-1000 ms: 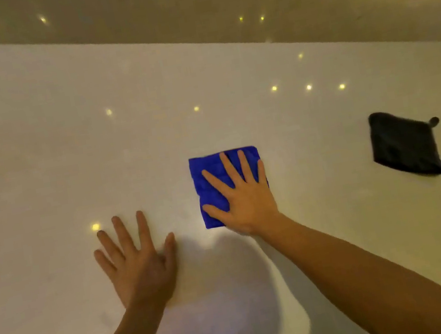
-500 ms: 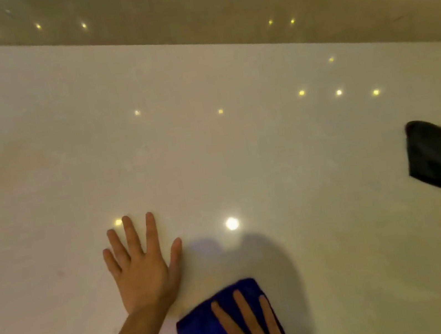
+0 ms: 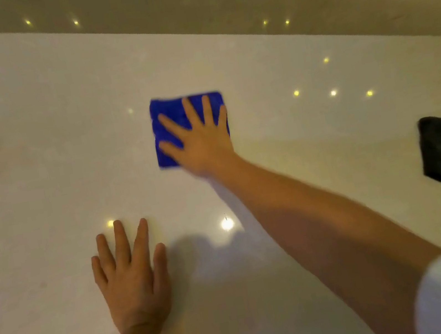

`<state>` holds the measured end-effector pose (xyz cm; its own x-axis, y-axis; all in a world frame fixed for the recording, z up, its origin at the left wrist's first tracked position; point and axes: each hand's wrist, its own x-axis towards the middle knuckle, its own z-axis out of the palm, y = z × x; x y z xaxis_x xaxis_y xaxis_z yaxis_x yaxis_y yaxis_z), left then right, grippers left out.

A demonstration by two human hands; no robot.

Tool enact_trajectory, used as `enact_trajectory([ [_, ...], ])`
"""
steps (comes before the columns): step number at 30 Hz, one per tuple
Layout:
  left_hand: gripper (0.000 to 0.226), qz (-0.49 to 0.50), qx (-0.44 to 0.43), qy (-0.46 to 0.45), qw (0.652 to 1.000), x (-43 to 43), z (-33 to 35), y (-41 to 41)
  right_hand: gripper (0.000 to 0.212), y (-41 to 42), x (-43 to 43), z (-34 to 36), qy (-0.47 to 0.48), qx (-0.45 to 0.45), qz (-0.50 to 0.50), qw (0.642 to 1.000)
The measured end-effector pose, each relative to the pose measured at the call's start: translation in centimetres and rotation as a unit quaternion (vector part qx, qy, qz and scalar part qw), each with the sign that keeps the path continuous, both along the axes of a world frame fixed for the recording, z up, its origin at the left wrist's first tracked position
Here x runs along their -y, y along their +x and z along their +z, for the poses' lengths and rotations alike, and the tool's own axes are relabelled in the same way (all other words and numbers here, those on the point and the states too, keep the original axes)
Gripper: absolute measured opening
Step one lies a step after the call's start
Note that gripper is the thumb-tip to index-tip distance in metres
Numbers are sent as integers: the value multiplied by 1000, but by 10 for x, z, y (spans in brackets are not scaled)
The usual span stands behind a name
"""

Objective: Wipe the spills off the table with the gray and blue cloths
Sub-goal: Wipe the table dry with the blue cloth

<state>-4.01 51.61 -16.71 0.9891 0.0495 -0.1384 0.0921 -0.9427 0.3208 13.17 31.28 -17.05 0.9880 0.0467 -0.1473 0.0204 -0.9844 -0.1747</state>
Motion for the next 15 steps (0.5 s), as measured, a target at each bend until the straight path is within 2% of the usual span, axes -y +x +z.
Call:
enact_trajectory([
  [3, 77, 26, 1, -66, 997, -3, 4, 1, 66, -173, -45, -16, 73, 59, 71, 993],
  [5, 80, -12, -18, -46, 999, -5, 7, -2, 74, -287, -73, -17, 68, 20, 129, 989],
  [7, 81, -49, -44, -15, 998, -8, 7, -4, 79, -334, -76, -18, 34, -18, 198, 980],
  [9, 83, -55, -51, 3, 997, -9, 8, -3, 76, -326, -57, -21, 45, -18, 250, 967],
  [11, 85, -60, -56, 17, 996, -8, 8, -2, 69, -287, -29, -18, 72, 19, 234, 969],
  [13, 86, -63, -55, 18, 996, -6, 6, -1, 66, -211, 16, -16, 57, 44, 132, 989],
  [15, 86, -68, -45, 12, 997, -8, 5, -3, 70, -118, 62, -10, 29, 2, -9, 1000],
])
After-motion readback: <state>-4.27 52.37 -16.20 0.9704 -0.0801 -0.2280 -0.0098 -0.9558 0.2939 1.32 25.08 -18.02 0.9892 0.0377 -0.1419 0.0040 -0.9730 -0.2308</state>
